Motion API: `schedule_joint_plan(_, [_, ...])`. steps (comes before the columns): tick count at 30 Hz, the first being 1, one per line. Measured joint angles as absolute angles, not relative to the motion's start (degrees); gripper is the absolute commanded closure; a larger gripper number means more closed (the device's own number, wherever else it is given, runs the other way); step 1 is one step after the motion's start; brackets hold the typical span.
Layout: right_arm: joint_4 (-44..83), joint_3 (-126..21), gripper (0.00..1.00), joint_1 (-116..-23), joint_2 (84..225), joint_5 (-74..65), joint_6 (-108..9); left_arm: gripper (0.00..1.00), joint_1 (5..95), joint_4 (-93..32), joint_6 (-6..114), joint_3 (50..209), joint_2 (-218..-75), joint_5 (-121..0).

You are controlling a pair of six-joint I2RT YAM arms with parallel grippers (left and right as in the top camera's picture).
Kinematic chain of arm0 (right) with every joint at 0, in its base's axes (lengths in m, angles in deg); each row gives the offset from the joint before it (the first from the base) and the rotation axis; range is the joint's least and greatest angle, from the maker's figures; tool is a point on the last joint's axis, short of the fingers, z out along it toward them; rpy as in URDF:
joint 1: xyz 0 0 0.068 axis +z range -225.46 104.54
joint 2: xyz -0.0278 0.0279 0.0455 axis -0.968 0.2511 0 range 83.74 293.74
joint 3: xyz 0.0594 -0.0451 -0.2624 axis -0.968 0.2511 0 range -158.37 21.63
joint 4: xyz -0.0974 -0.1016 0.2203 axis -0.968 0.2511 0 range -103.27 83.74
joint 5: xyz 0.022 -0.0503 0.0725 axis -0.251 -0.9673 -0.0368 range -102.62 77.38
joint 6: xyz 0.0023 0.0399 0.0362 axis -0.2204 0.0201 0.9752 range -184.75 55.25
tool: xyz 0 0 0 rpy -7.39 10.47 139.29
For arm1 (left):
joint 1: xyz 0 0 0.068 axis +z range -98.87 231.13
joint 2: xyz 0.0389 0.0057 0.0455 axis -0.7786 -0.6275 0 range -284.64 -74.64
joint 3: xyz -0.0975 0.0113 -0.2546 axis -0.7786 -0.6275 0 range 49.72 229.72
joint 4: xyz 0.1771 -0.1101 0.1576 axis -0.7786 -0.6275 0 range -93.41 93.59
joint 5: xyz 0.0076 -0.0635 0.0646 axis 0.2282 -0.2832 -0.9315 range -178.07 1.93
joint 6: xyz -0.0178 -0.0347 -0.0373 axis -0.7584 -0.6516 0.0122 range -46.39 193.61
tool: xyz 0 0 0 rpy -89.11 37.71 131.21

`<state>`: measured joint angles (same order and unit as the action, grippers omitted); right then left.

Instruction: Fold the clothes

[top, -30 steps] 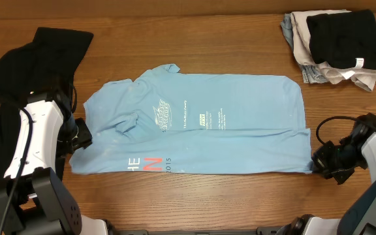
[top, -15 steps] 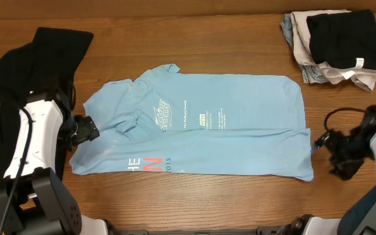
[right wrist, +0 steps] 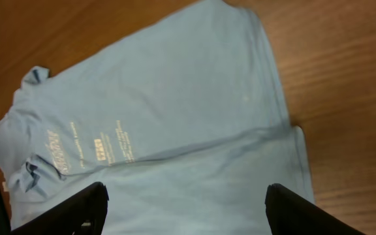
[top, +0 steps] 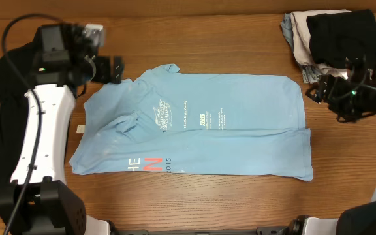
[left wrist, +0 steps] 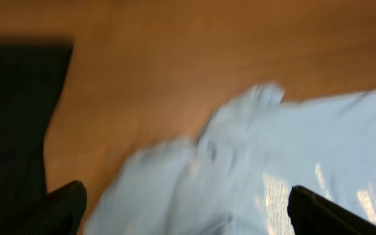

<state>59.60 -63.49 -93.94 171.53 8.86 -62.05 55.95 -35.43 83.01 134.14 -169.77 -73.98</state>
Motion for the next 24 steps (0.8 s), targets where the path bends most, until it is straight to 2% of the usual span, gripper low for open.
schedule_joint_plan(7, [58.26, -65.37, 0.22, -90.18, 171.38, 8.99, -63.21, 0.02, 49.70, -20.66, 85.83, 136.76, -178.40, -73.11])
schedule_joint_plan(17, [60.69, -65.37, 0.21, -90.20, 171.38, 7.04, -63.34, 0.00, 39.91, -17.47, 91.12, 149.20, -201.44, -77.63])
schedule_joint_plan(20, [61.08, -65.37, 0.22, -90.20, 171.38, 6.56, -63.32, 0.04, 38.36, -16.57, 91.39, 152.80, -205.02, -79.84])
schedule_joint_plan(24, [61.30, -65.37, 0.23, -90.20, 171.36, 6.41, -63.32, 0.13, 38.16, -15.65, 90.07, 154.51, -207.10, -81.13])
